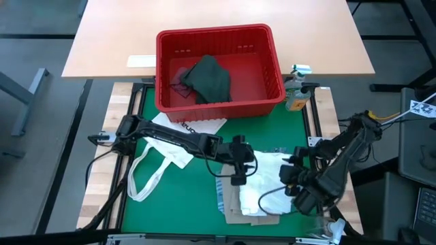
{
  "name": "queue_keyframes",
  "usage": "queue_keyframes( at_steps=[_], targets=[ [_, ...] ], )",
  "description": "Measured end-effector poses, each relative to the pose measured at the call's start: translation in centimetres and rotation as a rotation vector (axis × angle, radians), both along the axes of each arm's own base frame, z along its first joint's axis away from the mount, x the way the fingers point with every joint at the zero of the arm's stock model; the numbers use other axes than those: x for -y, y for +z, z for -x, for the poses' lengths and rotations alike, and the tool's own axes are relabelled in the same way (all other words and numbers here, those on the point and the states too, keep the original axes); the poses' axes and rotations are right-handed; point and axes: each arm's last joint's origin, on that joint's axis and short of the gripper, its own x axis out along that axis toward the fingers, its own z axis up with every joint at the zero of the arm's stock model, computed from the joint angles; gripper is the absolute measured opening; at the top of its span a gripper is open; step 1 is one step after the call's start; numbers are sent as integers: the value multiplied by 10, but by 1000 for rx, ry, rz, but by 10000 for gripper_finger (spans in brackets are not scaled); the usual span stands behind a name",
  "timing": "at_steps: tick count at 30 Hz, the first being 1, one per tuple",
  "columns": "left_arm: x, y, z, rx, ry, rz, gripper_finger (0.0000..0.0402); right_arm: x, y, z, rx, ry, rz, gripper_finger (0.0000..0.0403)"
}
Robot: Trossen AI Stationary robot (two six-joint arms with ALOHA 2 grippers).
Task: Fold Laundry from Bin
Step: Fold the white polo shirt
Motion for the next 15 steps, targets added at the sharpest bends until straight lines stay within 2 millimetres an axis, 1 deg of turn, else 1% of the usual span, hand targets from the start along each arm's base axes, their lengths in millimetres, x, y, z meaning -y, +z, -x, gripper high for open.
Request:
queue_keyframes(
  at_steps=[3,7,9,13,15],
  targets=[
    [-6,-12,-1,-64,46,-37,144,5,-24,3,-8,-67,28,160],
    [-10,-44,-10,-154,66,-65,144,9,-59,7,-11,-93,40,160],
    [-11,-57,-13,-192,68,-72,144,11,-76,9,-8,-100,35,160],
    [-12,-74,-11,-289,71,-96,144,17,-106,15,-25,-110,8,160],
    [-13,-77,-9,-323,74,-109,144,20,-118,18,-47,-118,-12,160]
  ],
)
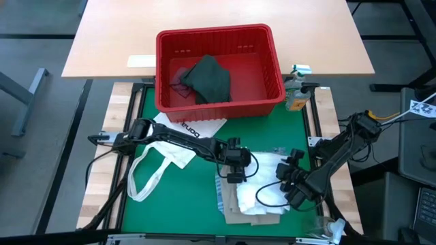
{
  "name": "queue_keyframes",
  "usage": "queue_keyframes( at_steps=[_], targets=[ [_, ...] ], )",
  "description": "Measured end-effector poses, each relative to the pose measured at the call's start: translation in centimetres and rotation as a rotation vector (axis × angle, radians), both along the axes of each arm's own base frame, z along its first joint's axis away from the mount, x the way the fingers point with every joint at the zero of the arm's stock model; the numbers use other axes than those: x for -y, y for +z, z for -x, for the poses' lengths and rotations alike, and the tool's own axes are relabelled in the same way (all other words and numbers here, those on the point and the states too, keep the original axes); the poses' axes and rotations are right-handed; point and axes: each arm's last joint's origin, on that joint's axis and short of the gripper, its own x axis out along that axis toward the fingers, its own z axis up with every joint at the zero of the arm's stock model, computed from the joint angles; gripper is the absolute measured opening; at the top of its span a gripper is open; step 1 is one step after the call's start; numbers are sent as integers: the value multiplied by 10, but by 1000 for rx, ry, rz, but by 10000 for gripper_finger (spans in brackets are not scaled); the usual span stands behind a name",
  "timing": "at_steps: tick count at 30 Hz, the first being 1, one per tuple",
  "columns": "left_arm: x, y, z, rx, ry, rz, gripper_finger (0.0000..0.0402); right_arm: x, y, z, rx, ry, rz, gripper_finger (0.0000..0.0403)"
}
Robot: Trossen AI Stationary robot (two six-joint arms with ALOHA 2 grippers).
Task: Fold Laundry from Bin
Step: Fold the white polo shirt
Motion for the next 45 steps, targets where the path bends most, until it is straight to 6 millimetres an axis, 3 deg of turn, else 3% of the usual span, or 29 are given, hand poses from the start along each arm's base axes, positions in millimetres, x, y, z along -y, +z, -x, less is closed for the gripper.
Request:
queue_keyframes(
  at_steps=[4,8,12,16,19,23,28,35,45],
  targets=[
    [-1,1,1,-3,8,-15,144,3,-15,4,-13,-6,-33,160],
    [0,1,1,-3,5,-12,144,3,-11,4,-36,-2,-25,160],
    [1,17,6,24,3,2,144,0,14,3,-109,-5,11,160],
    [8,57,15,114,-1,53,144,-7,48,-3,-107,-6,11,160],
    [19,82,18,195,-28,119,144,-15,73,-9,-65,9,-33,160],
    [42,98,20,268,-78,167,144,-28,100,-17,26,37,-138,160],
    [71,94,23,297,-127,160,144,-53,112,-11,144,124,-273,160],
    [96,73,21,274,-145,122,144,-90,92,3,284,242,-440,160],
    [118,70,28,269,-170,156,144,-105,89,3,371,217,-593,160]
  ],
)
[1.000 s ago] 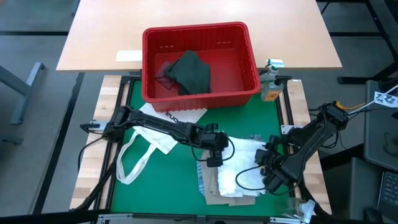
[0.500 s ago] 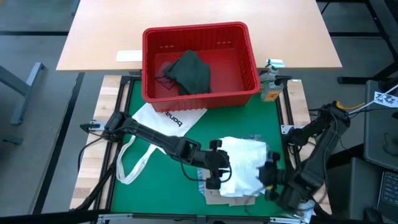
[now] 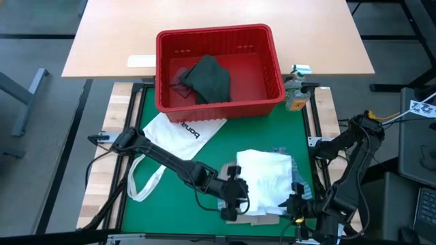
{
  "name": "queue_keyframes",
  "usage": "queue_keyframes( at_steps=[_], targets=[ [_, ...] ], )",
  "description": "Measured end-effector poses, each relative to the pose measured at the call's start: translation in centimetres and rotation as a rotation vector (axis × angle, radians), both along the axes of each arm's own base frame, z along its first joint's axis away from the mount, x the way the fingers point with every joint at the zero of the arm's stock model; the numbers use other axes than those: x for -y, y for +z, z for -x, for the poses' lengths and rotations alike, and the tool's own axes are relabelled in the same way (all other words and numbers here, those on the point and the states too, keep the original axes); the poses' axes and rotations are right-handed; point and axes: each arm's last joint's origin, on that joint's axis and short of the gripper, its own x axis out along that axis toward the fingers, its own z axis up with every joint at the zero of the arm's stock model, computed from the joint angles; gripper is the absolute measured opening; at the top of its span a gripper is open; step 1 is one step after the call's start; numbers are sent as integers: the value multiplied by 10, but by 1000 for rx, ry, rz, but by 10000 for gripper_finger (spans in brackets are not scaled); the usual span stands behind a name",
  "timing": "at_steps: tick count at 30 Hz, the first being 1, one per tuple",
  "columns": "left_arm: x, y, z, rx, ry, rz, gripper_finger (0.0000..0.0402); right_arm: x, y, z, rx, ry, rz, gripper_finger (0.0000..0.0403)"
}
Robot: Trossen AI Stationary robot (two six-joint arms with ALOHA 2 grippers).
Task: Fold Laundry from Bin
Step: Fold the white polo shirt
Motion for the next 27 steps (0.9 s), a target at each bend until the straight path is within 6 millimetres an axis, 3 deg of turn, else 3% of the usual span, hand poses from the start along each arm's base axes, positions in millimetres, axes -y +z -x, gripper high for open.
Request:
queue_keyframes(
  at_steps=[16,27],
  targets=[
    [-1,-3,-2,-2,16,10,144,-3,-4,-2,-11,-36,-35,160],
    [17,-1,5,-1,-55,45,144,-6,-7,-3,-15,-74,-57,160]
  ],
)
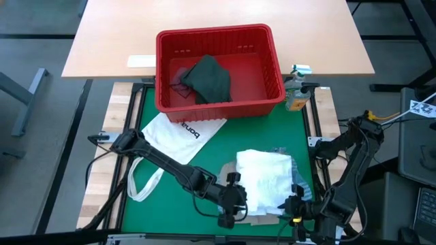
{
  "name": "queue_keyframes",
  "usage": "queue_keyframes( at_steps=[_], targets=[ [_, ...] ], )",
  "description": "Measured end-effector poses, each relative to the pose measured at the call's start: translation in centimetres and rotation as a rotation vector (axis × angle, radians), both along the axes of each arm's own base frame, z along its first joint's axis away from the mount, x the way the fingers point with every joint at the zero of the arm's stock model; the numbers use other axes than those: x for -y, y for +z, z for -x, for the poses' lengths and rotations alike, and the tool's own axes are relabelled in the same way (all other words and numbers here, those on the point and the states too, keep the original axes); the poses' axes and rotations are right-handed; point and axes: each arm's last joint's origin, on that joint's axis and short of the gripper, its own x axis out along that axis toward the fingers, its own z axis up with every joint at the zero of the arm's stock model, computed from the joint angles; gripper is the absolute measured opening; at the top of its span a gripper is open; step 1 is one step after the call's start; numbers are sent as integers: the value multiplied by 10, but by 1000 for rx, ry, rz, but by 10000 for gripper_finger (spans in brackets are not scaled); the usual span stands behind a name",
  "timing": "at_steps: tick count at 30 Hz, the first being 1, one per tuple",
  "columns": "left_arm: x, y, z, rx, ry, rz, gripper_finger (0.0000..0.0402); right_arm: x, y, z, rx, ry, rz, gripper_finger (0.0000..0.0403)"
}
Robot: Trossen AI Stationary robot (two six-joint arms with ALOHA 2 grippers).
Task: Fold Laundry from Bin
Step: Fold the white polo shirt
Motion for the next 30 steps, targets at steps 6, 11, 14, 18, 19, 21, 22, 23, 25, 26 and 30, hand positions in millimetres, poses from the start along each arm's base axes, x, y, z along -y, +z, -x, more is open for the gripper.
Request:
queue_keyframes(
  at_steps=[6,11,14,18,19,21,22,23,25,26,30],
  targets=[
    [11,-1,6,-7,-26,-4,144,-1,-1,1,-34,4,-27,160],
    [24,-1,13,-12,-52,-9,144,0,-1,1,-45,8,-18,160],
    [30,-3,16,-4,-43,-29,144,0,-1,2,-49,17,-15,160],
    [30,-6,14,-5,-7,-30,144,1,-2,3,-73,27,-4,160],
    [28,-6,13,-4,-1,-30,144,2,-3,3,-82,30,3,160],
    [25,-6,11,1,10,-31,144,4,-4,4,-104,34,19,160],
    [23,-5,10,4,15,-29,144,4,-4,5,-115,38,24,160],
    [21,-6,9,3,20,-29,144,4,-4,6,-130,43,25,160],
    [16,-7,6,-4,26,-24,144,4,-5,6,-153,51,18,160],
    [14,-9,3,-10,24,-16,144,4,-5,7,-164,56,9,160],
    [8,-17,-2,-34,25,-10,144,2,-5,7,-197,76,-28,160]
  ],
)
